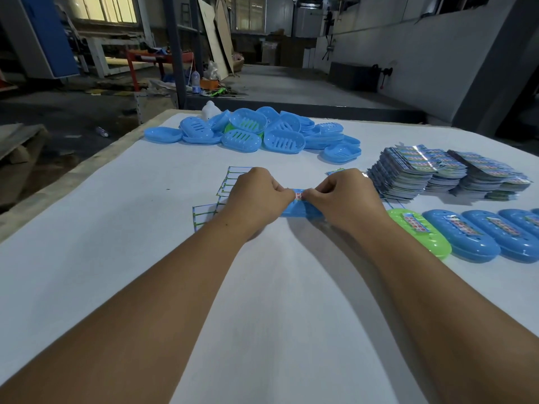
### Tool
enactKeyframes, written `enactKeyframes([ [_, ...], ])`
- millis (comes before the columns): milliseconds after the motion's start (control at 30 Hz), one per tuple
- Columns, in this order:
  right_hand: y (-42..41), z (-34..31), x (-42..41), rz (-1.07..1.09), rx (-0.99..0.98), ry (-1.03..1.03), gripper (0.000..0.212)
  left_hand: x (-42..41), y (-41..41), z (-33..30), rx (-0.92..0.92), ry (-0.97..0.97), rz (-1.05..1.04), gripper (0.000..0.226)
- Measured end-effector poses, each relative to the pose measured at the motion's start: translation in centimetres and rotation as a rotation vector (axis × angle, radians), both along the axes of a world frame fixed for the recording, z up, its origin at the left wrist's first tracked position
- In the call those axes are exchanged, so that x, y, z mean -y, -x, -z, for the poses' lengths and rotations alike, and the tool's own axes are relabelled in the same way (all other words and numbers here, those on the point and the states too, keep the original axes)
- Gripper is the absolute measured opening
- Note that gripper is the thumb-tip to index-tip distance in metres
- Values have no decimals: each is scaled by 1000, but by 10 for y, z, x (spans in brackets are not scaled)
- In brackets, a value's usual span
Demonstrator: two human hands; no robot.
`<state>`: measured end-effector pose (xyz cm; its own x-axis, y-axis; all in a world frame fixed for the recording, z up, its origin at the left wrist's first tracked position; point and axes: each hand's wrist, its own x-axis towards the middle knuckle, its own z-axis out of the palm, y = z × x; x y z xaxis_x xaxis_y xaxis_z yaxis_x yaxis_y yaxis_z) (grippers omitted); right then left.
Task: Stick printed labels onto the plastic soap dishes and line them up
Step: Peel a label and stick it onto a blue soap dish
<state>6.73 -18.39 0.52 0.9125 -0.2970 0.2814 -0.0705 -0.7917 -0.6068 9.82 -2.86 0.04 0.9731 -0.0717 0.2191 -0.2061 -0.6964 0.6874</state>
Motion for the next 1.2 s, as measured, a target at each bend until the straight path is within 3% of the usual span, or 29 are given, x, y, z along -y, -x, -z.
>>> enactKeyframes([
  [167,-1,-3,-4,31,-35,81,30,5,1,0,72,-91,-39,34],
  [400,-6,-8,-11,89,-82,273,32,14,-1,-3,176,-384,-144,31],
  [633,-12,-10,-10,101,-146,331,40,13,0,-2,176,-353,-131,32],
  [800,-11,-6,-5,111,-153,228,48,9,0,-1,130,-340,-124,42],
  [967,-4,-4,1,52,-156,148,53,8,1,5,136,-243,-51,32],
  [1100,4,-8,2,-122,-4,150,49,5,2,8,147,-120,44,24],
  [1200,16,-11,2,-312,-61,128,55,4,5,8,141,-3,95,12],
])
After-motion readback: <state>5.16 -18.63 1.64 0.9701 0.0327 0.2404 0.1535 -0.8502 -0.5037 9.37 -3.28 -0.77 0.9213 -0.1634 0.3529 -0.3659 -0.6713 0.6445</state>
